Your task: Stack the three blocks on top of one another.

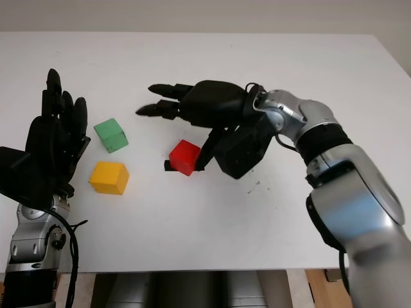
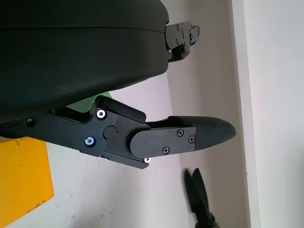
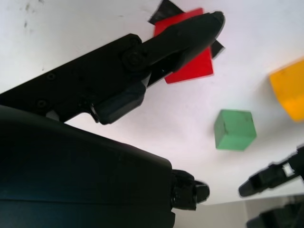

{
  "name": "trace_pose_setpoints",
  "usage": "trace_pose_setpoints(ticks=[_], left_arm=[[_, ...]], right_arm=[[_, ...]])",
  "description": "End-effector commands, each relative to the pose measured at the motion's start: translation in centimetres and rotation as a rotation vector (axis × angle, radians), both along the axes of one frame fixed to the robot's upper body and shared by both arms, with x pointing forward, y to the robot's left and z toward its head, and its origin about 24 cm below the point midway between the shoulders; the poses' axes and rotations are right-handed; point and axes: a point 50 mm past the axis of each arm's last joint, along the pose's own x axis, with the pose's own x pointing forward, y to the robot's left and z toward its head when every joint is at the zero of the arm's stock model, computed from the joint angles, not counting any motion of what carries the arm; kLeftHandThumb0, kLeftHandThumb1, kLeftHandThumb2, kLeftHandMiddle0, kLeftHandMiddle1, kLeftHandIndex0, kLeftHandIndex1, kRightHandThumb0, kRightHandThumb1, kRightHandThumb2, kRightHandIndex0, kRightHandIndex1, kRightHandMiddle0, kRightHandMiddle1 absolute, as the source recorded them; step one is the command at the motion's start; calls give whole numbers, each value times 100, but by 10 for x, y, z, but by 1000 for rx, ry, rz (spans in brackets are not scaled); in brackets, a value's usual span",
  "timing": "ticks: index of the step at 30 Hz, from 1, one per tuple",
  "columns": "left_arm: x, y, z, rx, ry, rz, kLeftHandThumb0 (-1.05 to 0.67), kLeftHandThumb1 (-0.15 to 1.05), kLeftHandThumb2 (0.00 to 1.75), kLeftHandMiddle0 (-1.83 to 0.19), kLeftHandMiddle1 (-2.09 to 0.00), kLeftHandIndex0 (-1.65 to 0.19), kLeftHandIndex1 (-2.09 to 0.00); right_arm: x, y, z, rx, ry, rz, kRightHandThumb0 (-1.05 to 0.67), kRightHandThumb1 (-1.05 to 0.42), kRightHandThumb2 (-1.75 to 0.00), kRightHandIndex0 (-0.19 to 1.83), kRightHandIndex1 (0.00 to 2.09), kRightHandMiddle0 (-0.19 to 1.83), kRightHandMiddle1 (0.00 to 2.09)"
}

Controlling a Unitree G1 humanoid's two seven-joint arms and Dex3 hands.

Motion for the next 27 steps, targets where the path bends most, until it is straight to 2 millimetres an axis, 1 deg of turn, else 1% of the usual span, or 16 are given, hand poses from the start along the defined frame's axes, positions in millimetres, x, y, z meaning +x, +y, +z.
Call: trace_pose_setpoints(ticks=[1,3,4,5,6,8,10,12,14,19,27], left_arm=[[-4,4,3,14,-20,8,-68,105,50,18,-2,17,-6],[-7,6,6,28,-27,5,-67,105,50,18,-3,17,-6],[-8,6,7,36,-27,2,-66,105,50,18,-3,17,-6],[-9,7,8,42,-27,0,-65,105,51,18,-4,17,-6],[-10,7,9,49,-28,-3,-65,105,52,18,-4,17,-6],[-14,9,12,63,-38,-6,-64,105,51,17,-5,17,-6],[-16,10,14,79,-50,-2,-62,105,51,16,-6,16,-6],[-18,11,17,97,-57,5,-63,105,48,10,-7,12,-8],[-20,13,20,122,-55,7,-64,105,46,7,-8,9,-9],[-23,16,23,210,-29,10,-66,105,45,2,-9,5,-10],[-30,19,29,280,6,-15,-70,105,36,-5,-8,-1,-11]], right_arm=[[-1,-10,8,114,57,-24,-95,-89,-6,-19,0,-19,1],[-1,-23,13,325,123,-63,-94,-98,-9,-19,0,-19,0],[-1,-29,13,434,153,-87,-93,-101,-15,-19,0,-19,0],[-1,-33,12,505,175,-103,-91,-103,-22,-19,0,-19,0],[0,-39,8,594,205,-134,-90,-104,-24,-19,0,-19,0],[0,-49,-2,759,249,-175,-90,-105,-42,-19,0,-18,1],[-2,-54,-9,858,260,-199,-88,-105,-50,-19,0,-17,2],[-4,-57,-18,948,291,-224,-84,-105,-59,-17,2,-17,3],[-6,-57,-28,1057,382,-246,-83,-105,-63,-18,1,-18,1],[-15,-58,-45,1190,491,-304,-77,-105,-73,-19,0,-19,0],[-22,-59,-60,1276,531,-393,-76,-105,-74,-19,0,-19,0]])
